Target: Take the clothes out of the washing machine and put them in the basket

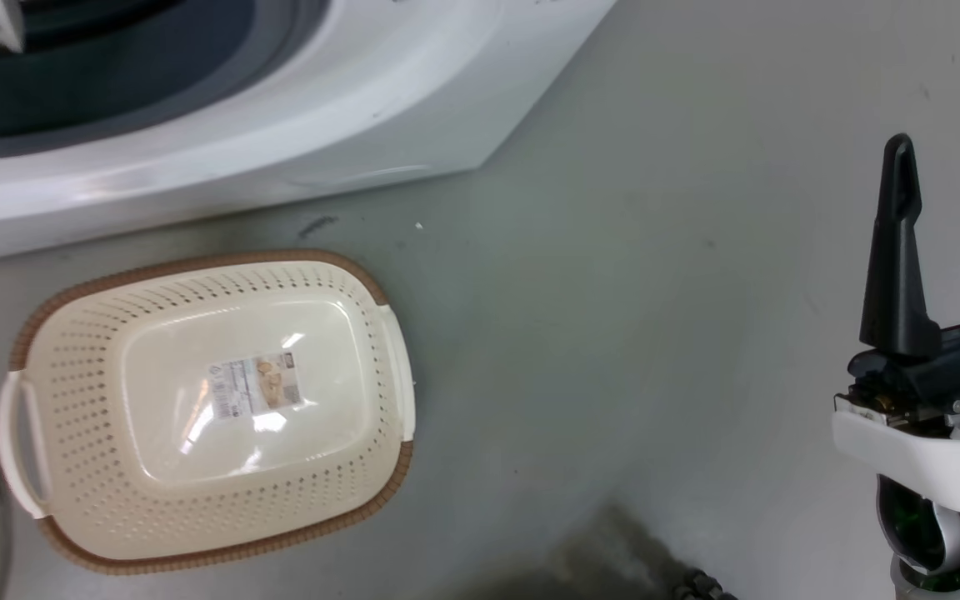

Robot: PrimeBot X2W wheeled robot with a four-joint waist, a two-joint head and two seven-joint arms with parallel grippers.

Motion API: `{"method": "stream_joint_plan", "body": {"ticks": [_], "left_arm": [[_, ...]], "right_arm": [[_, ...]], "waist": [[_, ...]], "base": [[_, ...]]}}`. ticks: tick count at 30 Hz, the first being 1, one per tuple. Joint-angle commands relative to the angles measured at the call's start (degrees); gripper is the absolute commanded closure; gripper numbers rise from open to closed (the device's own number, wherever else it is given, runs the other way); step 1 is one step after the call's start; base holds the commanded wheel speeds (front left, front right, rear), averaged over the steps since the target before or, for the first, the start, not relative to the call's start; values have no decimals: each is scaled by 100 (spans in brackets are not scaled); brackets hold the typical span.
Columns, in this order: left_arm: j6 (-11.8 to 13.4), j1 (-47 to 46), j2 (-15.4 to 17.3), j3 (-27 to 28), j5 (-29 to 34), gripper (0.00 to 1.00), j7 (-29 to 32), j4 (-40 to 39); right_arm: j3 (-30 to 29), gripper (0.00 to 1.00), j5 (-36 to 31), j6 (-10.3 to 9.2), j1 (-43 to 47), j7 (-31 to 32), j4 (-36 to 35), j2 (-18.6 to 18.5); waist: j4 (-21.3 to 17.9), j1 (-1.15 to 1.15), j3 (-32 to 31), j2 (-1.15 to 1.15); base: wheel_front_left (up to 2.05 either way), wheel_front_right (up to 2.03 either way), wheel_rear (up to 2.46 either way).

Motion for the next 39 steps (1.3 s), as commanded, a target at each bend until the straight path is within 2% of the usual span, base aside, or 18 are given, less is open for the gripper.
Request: {"method": "stream_joint_plan", "body": {"ticks": [1, 8, 18, 27, 32, 39], "left_arm": [[-12, -133, 26, -37, 14, 0, 95, 54], [-84, -1238, 306, -490, -88, 0, 1511, 549], [-87, -2461, 593, -1592, -1040, 0, 3576, 759], [-88, -3327, 875, -1969, -1695, 0, 5220, 686], [-88, -3530, 926, -2035, -1706, 0, 5689, 649], [-73, -3525, 1049, -2162, -1670, 0, 5735, 591]], "right_arm": [[-2, 0, 44, -2, -80, -14, -47, 3], [-18, 0, 209, -2, -262, -14, -209, 4], [5, 0, 385, -2, -392, -14, -430, 3], [26, 0, 536, -2, -488, -14, -617, 3], [42, 0, 637, -2, -502, -14, -707, 3], [68, 0, 761, -2, -540, -14, -778, 3]], "waist": [[-142, -2, 255, 0], [-293, -2, 679, 0], [-473, -2, 1207, 0], [-680, -2, 1591, 0], [-747, -2, 1777, 0], [-836, -2, 1941, 0]], "base": [[0, 0, 0], [0, 0, 0], [0, 0, 0], [0, 0, 0], [0, 0, 0], [0, 0, 0]]}}
